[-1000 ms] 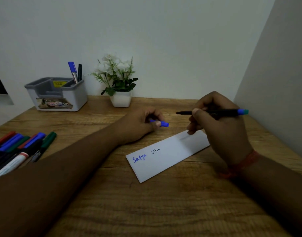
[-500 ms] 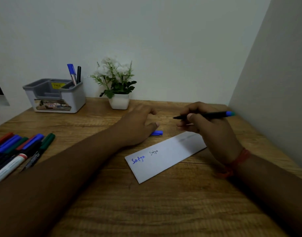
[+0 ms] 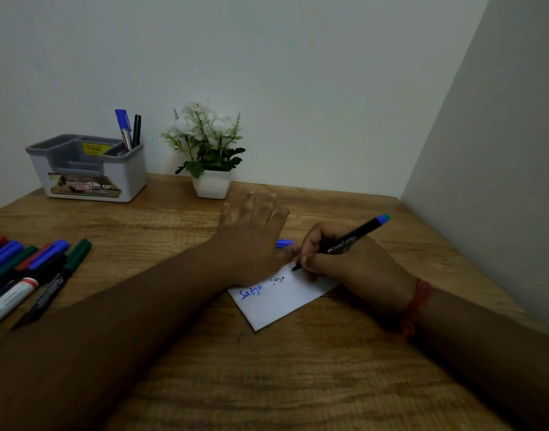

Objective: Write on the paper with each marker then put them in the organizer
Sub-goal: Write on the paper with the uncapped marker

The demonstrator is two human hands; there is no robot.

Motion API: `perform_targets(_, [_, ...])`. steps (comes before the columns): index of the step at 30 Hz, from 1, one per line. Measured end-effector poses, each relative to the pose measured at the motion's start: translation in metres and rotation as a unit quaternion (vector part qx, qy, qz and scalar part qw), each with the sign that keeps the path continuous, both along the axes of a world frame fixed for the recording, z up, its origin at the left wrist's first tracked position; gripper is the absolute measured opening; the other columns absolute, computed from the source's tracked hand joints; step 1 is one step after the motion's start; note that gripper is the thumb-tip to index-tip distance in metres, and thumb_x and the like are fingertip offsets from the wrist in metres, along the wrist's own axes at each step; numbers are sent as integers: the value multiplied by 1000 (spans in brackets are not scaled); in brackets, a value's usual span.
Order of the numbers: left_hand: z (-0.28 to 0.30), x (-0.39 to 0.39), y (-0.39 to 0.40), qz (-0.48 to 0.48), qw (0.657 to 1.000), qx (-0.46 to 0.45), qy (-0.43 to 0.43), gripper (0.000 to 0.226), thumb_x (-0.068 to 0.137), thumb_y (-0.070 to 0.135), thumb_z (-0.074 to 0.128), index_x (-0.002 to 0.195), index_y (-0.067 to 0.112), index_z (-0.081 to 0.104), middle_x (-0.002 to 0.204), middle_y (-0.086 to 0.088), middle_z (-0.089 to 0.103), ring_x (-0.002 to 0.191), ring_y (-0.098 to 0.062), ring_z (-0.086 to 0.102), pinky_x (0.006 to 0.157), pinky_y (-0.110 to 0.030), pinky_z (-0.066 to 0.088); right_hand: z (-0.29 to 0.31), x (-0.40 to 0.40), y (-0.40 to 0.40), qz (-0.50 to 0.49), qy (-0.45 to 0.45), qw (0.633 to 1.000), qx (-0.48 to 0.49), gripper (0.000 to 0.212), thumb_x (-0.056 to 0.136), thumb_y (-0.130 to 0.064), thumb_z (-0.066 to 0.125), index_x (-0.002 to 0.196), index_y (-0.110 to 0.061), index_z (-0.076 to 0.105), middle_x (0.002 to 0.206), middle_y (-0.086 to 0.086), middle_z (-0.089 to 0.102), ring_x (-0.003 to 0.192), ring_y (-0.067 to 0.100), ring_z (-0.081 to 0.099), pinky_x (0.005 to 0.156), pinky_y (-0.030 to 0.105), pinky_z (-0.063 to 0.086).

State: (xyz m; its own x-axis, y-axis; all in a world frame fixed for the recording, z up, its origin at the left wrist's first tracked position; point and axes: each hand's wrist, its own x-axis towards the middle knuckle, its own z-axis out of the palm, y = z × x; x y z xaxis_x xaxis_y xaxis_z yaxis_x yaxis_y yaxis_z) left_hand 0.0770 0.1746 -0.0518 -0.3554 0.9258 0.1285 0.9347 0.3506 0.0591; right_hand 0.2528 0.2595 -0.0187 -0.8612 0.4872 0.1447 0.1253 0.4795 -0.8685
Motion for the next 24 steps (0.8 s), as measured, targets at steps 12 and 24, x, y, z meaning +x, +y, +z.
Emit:
perform_targets(12, [-5,-3,1,16,1000,-26,3,87,81,78,5,152,33,-18,159,3,-31,143,-28,-34,114,-65,-7,-9,1,11,2,0,999,49,9,85,-3,71,83,-11,73,96,-5,77,100,-3,70,84,13,54])
perform_targets(24, [-5,-5,3,16,999,-31,-5,85,83,77,9,151,35,-19,159,3,-31,143,-28,-34,114,-65,-6,-9,-1,8,3,-4,999,49,5,84,-6,75,81,-10,73,95,-4,77,102,-6,68,88,12,54])
